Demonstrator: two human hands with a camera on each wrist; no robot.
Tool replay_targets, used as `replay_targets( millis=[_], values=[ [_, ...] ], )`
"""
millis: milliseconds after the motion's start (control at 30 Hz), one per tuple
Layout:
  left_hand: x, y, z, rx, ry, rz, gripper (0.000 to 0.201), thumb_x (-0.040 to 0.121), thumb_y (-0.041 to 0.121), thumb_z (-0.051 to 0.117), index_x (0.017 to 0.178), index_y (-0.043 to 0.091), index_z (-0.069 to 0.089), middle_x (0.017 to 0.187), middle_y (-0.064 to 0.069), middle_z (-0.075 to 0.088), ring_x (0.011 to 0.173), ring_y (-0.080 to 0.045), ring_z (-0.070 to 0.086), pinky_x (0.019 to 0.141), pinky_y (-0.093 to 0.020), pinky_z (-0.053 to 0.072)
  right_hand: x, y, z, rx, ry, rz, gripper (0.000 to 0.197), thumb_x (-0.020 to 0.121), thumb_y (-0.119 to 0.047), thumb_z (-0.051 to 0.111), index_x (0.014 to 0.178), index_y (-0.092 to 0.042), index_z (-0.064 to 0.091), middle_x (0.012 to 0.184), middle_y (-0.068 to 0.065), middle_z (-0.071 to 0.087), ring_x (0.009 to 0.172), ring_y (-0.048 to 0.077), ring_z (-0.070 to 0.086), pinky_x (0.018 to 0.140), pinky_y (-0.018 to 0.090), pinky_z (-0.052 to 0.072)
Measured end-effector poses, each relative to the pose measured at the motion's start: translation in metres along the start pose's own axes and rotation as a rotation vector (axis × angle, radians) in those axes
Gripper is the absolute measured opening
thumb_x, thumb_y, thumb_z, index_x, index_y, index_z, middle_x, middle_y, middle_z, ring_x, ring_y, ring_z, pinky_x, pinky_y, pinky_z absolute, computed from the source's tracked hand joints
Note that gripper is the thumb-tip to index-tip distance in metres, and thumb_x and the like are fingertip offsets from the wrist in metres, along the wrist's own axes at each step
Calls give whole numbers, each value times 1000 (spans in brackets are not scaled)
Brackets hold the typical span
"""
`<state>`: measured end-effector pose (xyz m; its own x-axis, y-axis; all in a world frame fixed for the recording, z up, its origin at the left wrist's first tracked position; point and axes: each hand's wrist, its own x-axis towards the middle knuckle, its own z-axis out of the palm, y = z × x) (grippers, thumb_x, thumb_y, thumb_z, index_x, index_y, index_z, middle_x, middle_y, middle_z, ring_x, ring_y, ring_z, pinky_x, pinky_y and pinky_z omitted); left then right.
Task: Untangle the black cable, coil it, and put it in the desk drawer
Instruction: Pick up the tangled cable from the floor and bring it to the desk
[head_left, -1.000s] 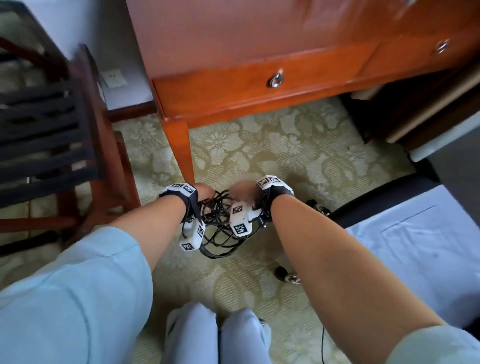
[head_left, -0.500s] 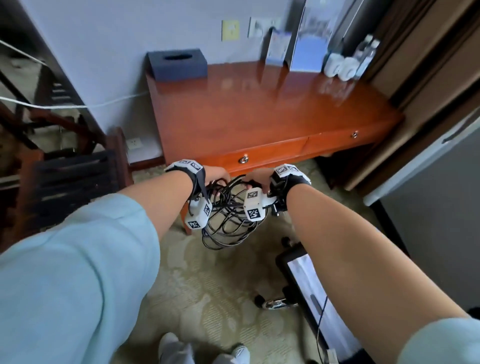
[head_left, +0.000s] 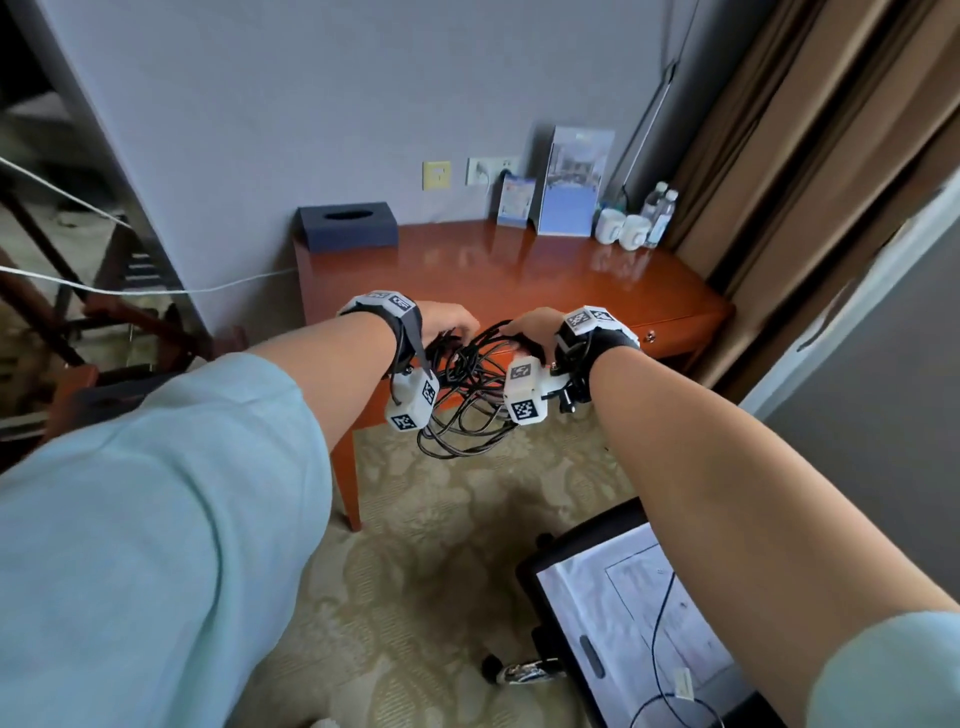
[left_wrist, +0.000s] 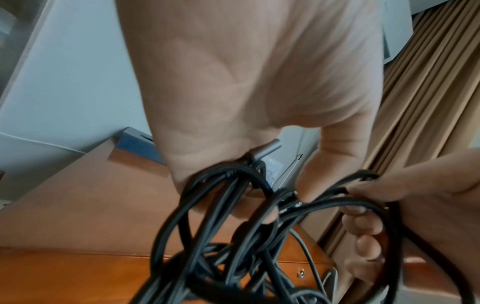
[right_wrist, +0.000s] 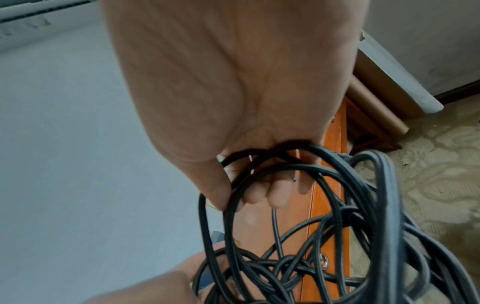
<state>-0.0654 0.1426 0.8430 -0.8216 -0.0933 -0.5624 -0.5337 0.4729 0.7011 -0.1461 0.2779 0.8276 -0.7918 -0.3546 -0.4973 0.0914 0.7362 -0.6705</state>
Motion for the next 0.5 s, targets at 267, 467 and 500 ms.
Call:
replay_targets(
  millis=[267,467,500],
  values=[
    [57,1,-35,121,137,117,40,64,15,79,97,-2,63,99,-21,67,93,-36,65,88,-56,51,-4,-23,-8,99,144,-34,37,99,-19,49,63,-10,44,61,3,47,46,15,43,44,21,32],
    [23,18,-56,184,236,186,27,71,9,74,90,6,56,85,-10,57,78,-24,53,68,-33,47,-5,-34,-11,120,155,-80,24,97,-19,50,74,-21,47,73,-2,50,42,2,55,31,10,38],
    [22,19,-62,194,243,188,22,72,7,72,82,9,52,78,-7,53,70,-21,49,61,-29,42,-4,-40,-9,126,166,-85,24,97,-19,49,74,-21,47,74,-2,49,52,7,55,31,10,38]
  ],
)
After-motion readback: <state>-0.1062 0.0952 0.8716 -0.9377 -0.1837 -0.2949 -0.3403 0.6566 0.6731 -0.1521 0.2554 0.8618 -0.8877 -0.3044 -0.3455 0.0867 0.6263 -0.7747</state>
